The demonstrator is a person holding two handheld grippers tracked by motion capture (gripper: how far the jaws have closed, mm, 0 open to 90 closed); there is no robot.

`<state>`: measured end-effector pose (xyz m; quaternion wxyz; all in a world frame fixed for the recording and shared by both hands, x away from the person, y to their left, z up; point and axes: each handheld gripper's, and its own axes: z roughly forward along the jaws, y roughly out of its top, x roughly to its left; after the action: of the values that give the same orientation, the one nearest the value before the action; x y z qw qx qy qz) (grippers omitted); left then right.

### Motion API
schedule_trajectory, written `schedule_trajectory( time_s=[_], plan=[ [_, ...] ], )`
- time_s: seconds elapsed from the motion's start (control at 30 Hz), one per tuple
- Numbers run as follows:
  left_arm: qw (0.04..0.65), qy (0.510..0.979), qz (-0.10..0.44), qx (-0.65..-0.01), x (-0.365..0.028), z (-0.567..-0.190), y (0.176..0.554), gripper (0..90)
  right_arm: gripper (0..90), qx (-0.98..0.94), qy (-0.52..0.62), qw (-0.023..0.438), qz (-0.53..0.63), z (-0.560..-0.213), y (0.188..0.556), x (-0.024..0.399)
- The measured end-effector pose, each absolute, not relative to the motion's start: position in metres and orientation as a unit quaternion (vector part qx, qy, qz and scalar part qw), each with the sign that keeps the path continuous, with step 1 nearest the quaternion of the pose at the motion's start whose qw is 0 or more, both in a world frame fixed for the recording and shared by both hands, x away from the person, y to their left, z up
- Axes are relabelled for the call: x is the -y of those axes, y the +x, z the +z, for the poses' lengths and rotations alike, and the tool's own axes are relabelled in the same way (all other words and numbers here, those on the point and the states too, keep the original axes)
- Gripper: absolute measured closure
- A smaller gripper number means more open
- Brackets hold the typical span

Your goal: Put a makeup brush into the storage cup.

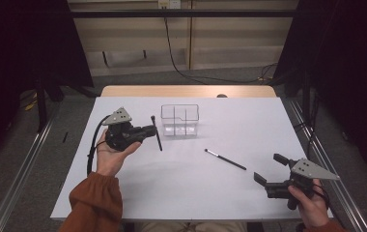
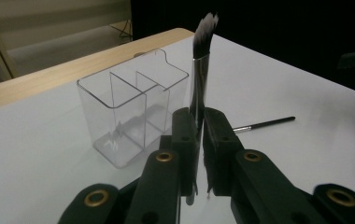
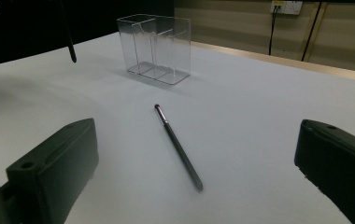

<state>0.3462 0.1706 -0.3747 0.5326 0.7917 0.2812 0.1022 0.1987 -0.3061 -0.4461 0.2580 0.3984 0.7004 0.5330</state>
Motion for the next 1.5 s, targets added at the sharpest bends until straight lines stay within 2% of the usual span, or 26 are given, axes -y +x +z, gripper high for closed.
schedule_trajectory(
  time_s=[1.5],
  plan=[
    [0.579, 0.752, 0.142, -0.283, -0.144, -0.336, 0.396, 84.1, 0.0, -0.700, 0.399, 0.257, 0.534, -0.446, 0.198, 0.307]
  ],
)
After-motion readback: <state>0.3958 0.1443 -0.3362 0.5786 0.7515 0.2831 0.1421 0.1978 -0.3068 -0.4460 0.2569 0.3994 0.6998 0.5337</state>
